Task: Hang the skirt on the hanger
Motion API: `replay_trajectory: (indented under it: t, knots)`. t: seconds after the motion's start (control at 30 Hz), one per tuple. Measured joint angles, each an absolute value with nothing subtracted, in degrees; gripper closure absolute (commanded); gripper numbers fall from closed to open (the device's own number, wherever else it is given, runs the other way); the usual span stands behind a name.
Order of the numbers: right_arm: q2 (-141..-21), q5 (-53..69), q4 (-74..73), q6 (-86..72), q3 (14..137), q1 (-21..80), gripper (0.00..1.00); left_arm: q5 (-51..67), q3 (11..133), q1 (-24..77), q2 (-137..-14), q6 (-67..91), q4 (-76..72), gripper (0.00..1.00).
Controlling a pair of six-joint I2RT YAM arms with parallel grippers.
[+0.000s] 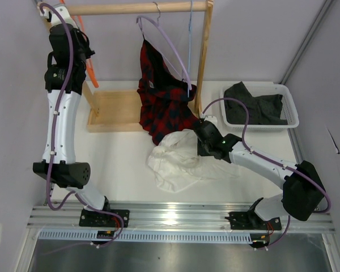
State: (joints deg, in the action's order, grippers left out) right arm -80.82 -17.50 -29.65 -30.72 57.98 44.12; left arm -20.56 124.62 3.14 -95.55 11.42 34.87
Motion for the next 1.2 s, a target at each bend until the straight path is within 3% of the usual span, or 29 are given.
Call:
replay_trajectory:
  t: [0.37, 0.57, 1.2]
  knots:
    - [-81.4, -17.3, -29.6, -30.0, 58.0, 44.0, 1.00, -7.4, 119.1, 3.0, -93.4, 8.7, 28.8, 1.00]
    - [-81.4, -17.1, -29.5, -29.9, 58.0, 44.0, 1.00, -3.8, 109.2, 3.0, -86.7, 7.0, 22.3, 1.00]
    - [-81.4, -17.0, -29.5, -29.9, 58.0, 43.7, 1.00, 2.1, 108.2, 2.8, -83.9, 6.0, 21.8, 1.00]
